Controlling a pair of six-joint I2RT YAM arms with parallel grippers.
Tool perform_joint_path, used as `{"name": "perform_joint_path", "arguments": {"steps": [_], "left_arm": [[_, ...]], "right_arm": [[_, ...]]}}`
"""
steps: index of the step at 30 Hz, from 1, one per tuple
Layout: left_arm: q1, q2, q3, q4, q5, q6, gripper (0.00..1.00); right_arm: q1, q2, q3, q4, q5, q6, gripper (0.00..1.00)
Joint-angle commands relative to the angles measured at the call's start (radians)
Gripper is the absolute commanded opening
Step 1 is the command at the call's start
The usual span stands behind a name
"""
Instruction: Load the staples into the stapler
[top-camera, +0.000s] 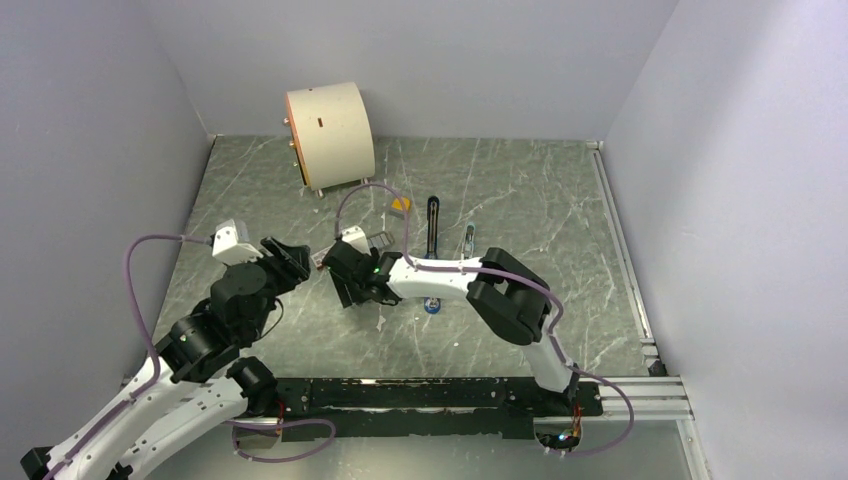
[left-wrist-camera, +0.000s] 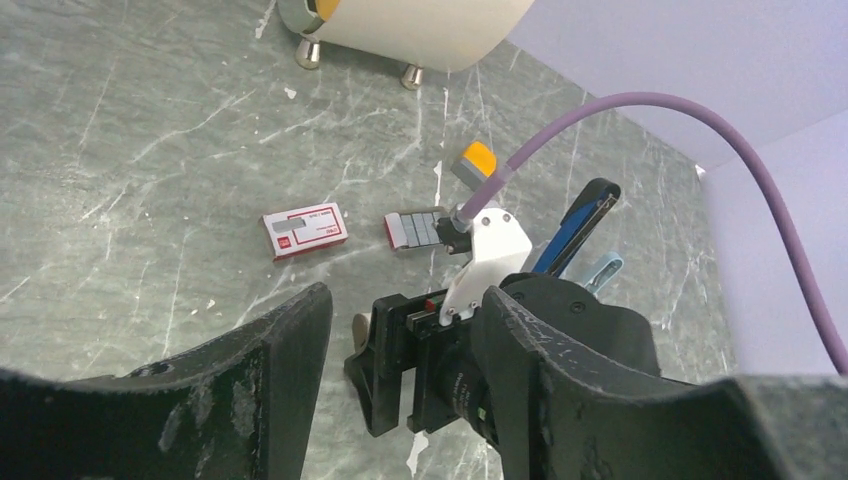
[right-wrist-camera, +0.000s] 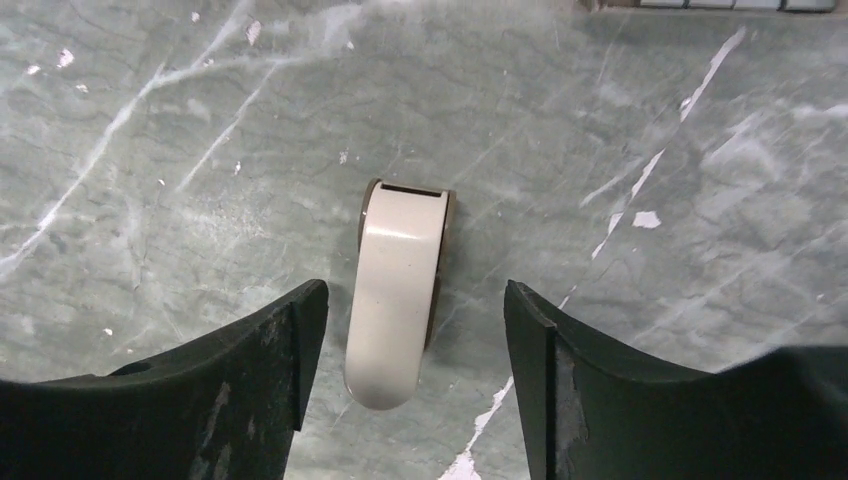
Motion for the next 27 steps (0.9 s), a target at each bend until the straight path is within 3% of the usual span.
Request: {"name": "perform_joint_path", "arguments": {"steps": [1, 7, 11, 15, 20, 27], "left_arm": [[0.001, 0.009, 0.023, -0.012, -0.029, 0.022, 0.65], [0.001, 0.044, 0.024, -0.014, 0.002, -0.011, 0.81], [0.000, 0.060, 0.020, 0.014, 0.062, 0.004, 0.84], [0.001, 0.089, 0.011, 0.093, 0.178, 0.065, 0.76], [0.001, 0.153, 0.000, 0.206, 0.346, 0.120, 0.66], [0.001, 0.296, -0.018, 0.282, 0.520, 0.123, 0.73]], "right_arm": [[-0.005, -0.084, 0.020, 0.020, 0.029, -0.055, 0.71], [-0.044, -0.229, -0.021, 0.013, 0.107, -0.084, 0.73], [-0.142, -0.356, -0.092, 0.011, 0.182, -0.099, 0.73], [-0.296, -0.426, -0.129, 0.002, 0.189, -0.138, 0.75], [-0.421, -0.402, -0.094, 0.019, 0.175, -0.190, 0.83], [-0.471, -0.260, 0.032, -0.015, 0.102, -0.234, 0.81]]}}
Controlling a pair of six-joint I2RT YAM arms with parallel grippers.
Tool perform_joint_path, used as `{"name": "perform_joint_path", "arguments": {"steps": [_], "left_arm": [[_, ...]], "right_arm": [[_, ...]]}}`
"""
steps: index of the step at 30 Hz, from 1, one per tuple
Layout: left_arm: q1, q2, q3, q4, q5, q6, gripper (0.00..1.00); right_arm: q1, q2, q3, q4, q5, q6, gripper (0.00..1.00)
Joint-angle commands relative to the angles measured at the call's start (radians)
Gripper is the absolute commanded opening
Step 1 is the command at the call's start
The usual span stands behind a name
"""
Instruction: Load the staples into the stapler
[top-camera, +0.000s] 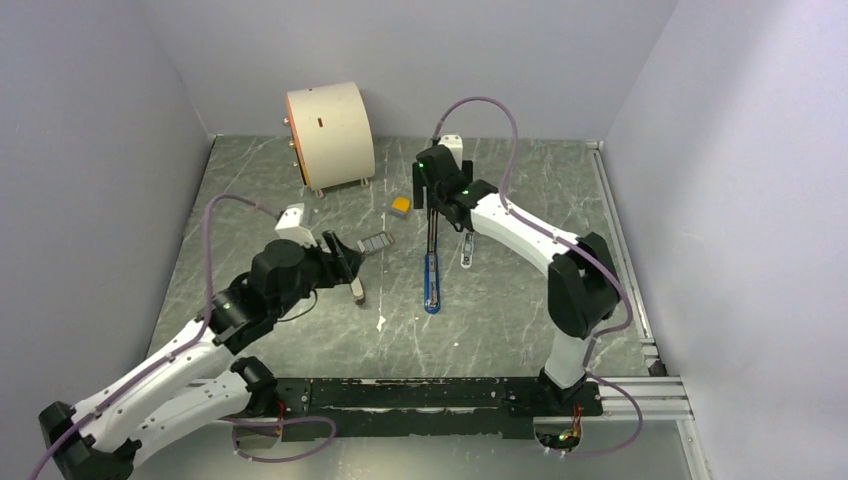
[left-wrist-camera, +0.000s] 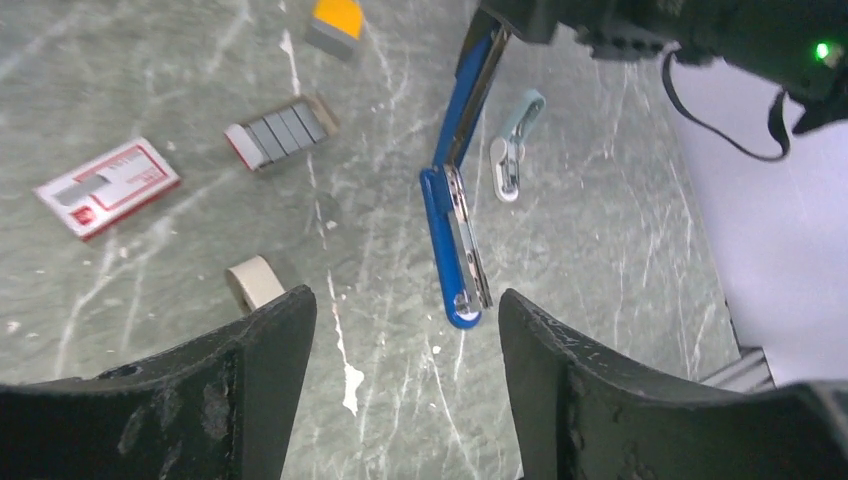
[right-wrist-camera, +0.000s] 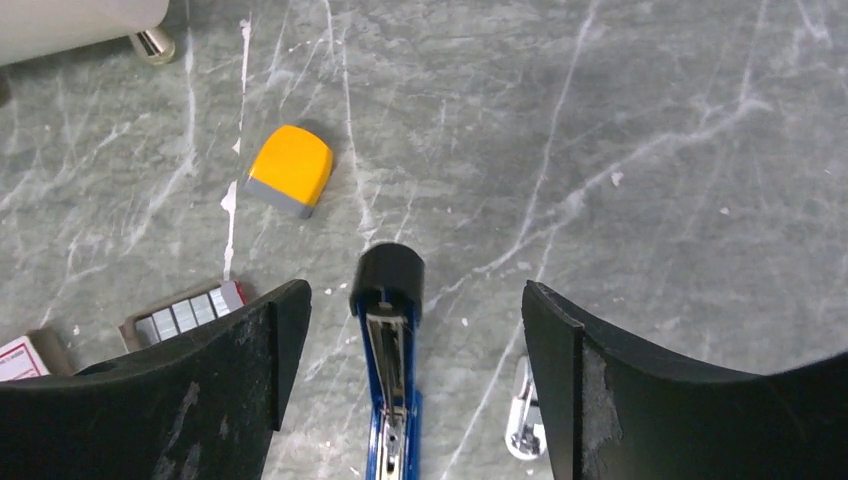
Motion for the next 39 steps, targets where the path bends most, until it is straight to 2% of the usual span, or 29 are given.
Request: {"name": "perform_joint_path", "arguments": {"steps": [1, 4, 6, 8, 9, 11, 15, 18, 21, 24, 29, 33, 39], "left_arm": [[0.002, 0.087, -0.015, 0.091, 0.162, 0.014, 0.74], [0.000, 0.148, -0.015, 0.115, 0.213, 0.004, 0.77], [0.000, 0.178, -0.030, 0.146, 0.238, -0.013, 0.78], [0.000, 0.206, -0.042, 0.178, 0.263, -0.021, 0.71], [0.001, 0.222, -0.048, 0.192, 0.276, -0.023, 0.64], [0.001, 0.250, -0.059, 0.231, 0.297, -0.027, 0.55], [0.001, 0.309, -0.077, 0.308, 0.338, -0.046, 0.52], [0.001, 0.363, -0.076, 0.339, 0.319, -0.074, 0.58], [0.001, 0.421, -0.077, 0.402, 0.347, -0.086, 0.60], [0.001, 0.479, -0.081, 0.452, 0.373, -0.103, 0.59], [0.001, 0.564, -0.083, 0.521, 0.422, -0.111, 0.50], [0.001, 0.654, -0.074, 0.583, 0.489, -0.117, 0.40], [-0.024, 0.779, -0.057, 0.671, 0.540, -0.121, 0.34]], "right_arm": [[-0.006, 0.073, 0.082, -0.026, -0.061, -0.050, 0.80], [-0.007, 0.090, 0.085, -0.020, -0.082, -0.048, 0.72], [-0.006, 0.107, 0.095, -0.035, -0.076, -0.031, 0.63], [-0.005, 0.117, 0.099, -0.051, -0.047, -0.012, 0.55], [-0.005, 0.114, 0.091, -0.041, -0.039, -0.012, 0.52], [-0.006, 0.106, 0.075, -0.031, -0.022, -0.009, 0.49], [-0.007, 0.114, 0.077, -0.039, -0.016, -0.013, 0.47], [-0.005, 0.135, 0.093, -0.055, -0.030, -0.009, 0.48], [-0.006, 0.144, 0.098, -0.060, -0.032, 0.001, 0.48], [-0.005, 0.129, 0.080, -0.041, 0.002, 0.016, 0.39], [-0.004, 0.058, 0.004, 0.039, -0.001, 0.025, 0.27], [0.000, 0.003, -0.044, 0.087, -0.026, 0.031, 0.26], [0.015, -0.050, -0.117, 0.149, -0.049, 0.039, 0.26]]}}
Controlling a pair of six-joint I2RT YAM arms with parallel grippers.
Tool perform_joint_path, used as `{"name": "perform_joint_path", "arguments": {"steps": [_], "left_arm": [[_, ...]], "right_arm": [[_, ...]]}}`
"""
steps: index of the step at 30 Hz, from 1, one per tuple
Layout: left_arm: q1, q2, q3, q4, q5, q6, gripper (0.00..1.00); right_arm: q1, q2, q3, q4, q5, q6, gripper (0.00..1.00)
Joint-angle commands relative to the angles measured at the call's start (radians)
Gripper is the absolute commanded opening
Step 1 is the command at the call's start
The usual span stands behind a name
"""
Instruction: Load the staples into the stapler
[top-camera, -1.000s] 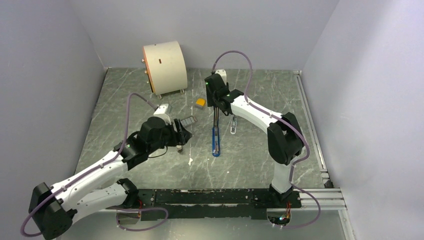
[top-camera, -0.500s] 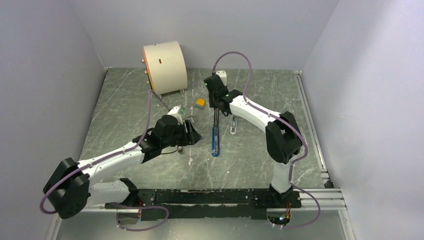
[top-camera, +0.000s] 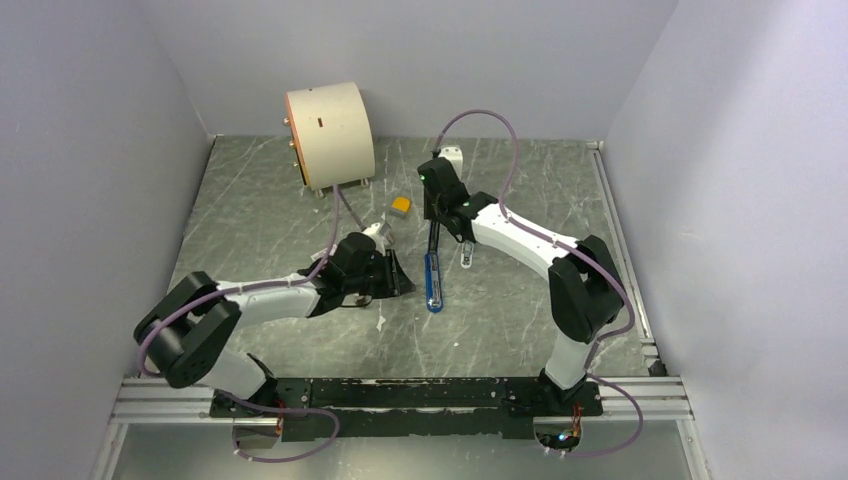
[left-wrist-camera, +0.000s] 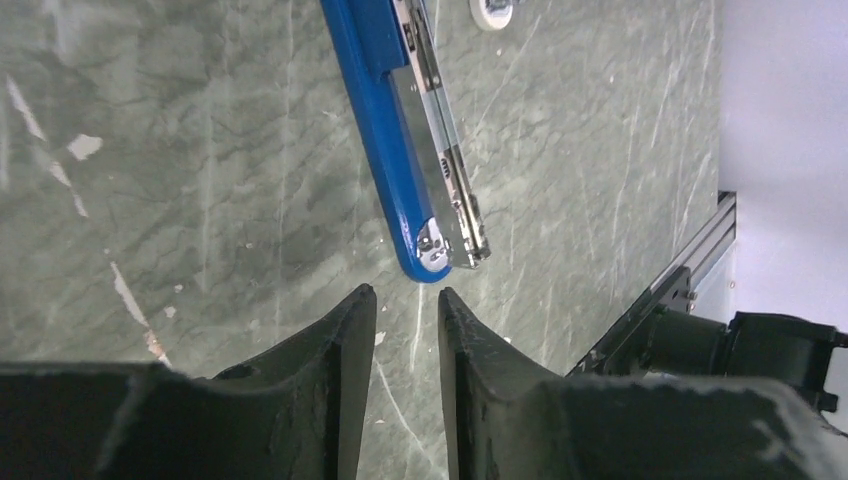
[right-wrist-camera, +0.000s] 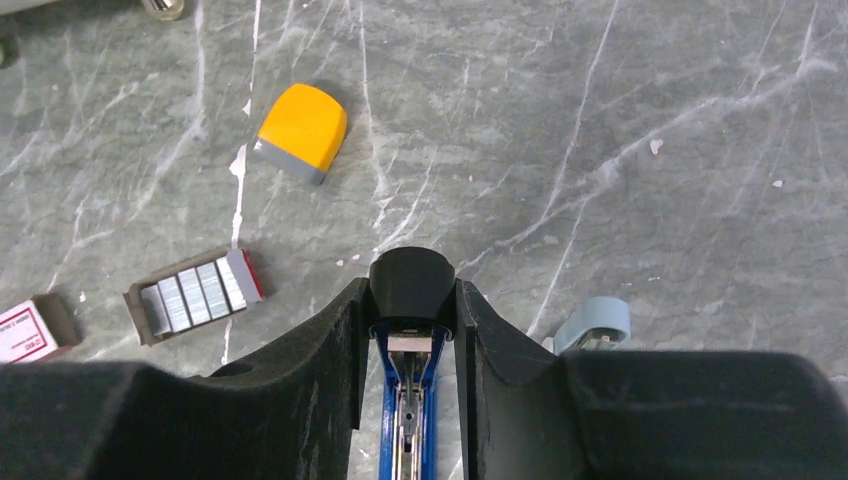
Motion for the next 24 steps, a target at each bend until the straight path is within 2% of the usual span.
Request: {"name": "perform_joint_path", "arguments": {"steps": [1, 7, 11, 14, 24], "left_arm": [[-0.029, 0.076, 0.027, 0.116, 0.070, 0.007, 0.33], [-0.041, 0.183, 0.021, 0.148, 0.088, 0.021, 0.28], [-0.041, 0.232, 0.010, 0.216, 0.133, -0.007, 0.38], [-0.042, 0.259, -0.003, 0.253, 0.133, -0.038, 0.38], [-0.045, 0.324, -0.005, 0.188, 0.092, -0.082, 0.22]], "right_arm": [[0.011, -0.065, -0.051, 0.101, -0.017, 0.016, 0.26], [0.040, -0.080, -0.079, 0.128, -0.025, 0.033, 0.26], [0.057, -0.083, -0.085, 0.128, -0.026, 0.037, 0.26], [0.064, -0.082, -0.083, 0.121, -0.029, 0.035, 0.26], [0.069, -0.082, -0.081, 0.103, -0.044, 0.039, 0.26]]}}
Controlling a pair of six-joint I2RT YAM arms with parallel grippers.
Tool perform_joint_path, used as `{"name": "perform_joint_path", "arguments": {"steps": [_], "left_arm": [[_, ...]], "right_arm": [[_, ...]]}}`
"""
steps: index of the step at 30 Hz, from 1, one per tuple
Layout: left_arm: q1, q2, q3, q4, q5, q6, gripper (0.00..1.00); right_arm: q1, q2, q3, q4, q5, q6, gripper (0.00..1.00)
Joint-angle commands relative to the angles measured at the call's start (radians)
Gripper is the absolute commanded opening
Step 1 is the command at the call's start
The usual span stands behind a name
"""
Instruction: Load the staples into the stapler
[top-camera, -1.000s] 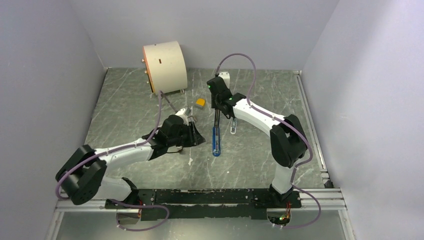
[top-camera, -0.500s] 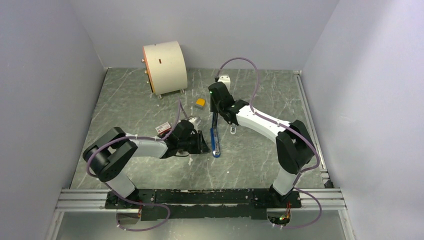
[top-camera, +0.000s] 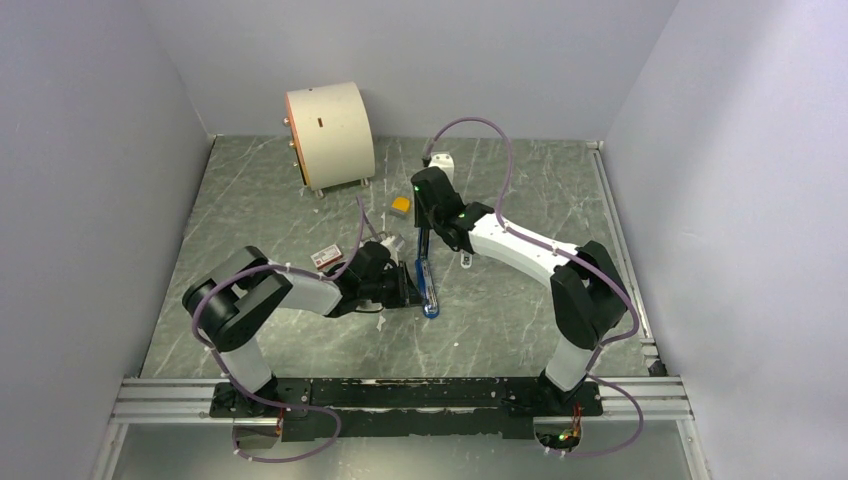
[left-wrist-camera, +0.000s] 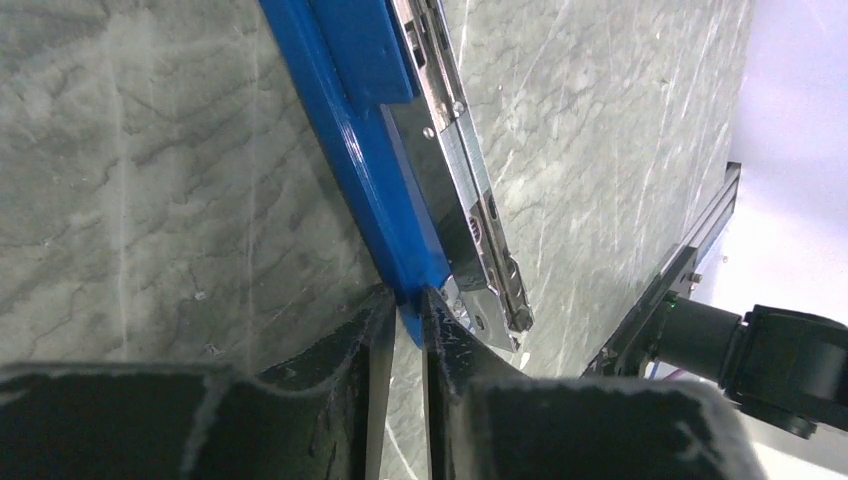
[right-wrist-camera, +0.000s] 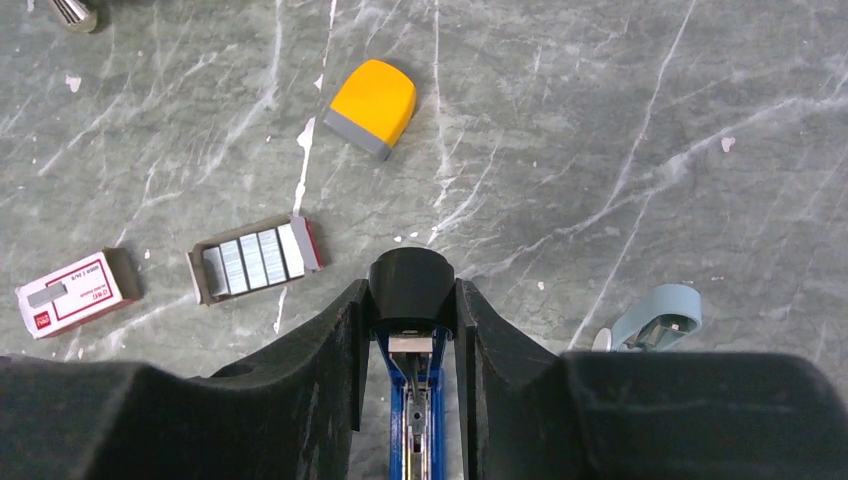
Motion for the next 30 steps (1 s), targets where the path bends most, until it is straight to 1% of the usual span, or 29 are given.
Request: {"name": "perform_joint_path", "arguments": {"steps": [1, 4, 11, 17, 24, 30], "left_arm": [[-0.009, 0.048, -0.012, -0.039, -0.015, -0.018, 0.21], [-0.010, 0.068, -0.013, -0.072, -0.044, -0.025, 0.18], [-0.010, 0.103, 0.003, -0.151, -0.116, -0.013, 0.17], [-0.010, 0.133, 0.015, -0.199, -0.153, -0.011, 0.16], [-0.009, 0.163, 0.011, -0.193, -0.164, -0.025, 0.15], [-0.010, 0.178, 0.029, -0.227, -0.186, -0.019, 0.14]], "right_arm": [[0.012, -0.034, -0.004, 0.016, -0.010, 0.027, 0.26], [0.034, -0.041, 0.003, -0.006, 0.013, 0.022, 0.26], [0.110, -0.059, 0.029, -0.095, 0.096, 0.030, 0.26], [0.154, -0.091, -0.003, -0.112, 0.171, 0.064, 0.26], [0.173, -0.136, -0.080, -0.076, 0.165, 0.096, 0.25], [0.180, -0.170, -0.149, -0.081, 0.144, 0.126, 0.25]]}}
